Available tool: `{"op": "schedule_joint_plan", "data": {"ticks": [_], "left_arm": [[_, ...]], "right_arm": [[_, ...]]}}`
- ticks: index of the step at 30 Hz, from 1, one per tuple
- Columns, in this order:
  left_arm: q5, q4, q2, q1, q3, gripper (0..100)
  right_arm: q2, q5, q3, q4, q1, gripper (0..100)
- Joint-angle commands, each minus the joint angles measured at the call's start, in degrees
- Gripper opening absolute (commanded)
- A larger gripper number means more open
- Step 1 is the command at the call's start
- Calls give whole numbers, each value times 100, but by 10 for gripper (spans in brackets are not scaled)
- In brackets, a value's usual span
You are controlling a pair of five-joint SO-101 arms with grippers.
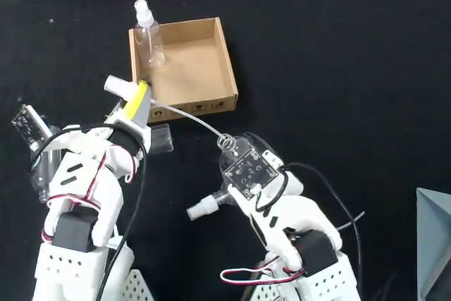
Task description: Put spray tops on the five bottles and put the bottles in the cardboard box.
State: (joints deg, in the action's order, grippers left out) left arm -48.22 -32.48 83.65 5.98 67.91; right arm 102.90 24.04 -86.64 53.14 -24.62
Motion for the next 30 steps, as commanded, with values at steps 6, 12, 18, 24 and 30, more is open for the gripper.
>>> {"op": "schedule_joint_plan", "data": {"ticks": [6, 12, 18, 24, 30], "left_arm": [[193, 9, 97, 119, 84, 29], [387, 9, 97, 497, 251, 29], [396, 18, 97, 901, 365, 29], [404, 26, 97, 1297, 444, 29], [589, 26, 97, 1666, 453, 29]], "right_arm": [[629, -35, -4, -44, -105, 43], [629, -35, -13, -44, -114, 43], [629, -44, -13, -44, -123, 43], [629, -44, -31, -44, -123, 44], [629, -44, -119, -44, -132, 45]]}}
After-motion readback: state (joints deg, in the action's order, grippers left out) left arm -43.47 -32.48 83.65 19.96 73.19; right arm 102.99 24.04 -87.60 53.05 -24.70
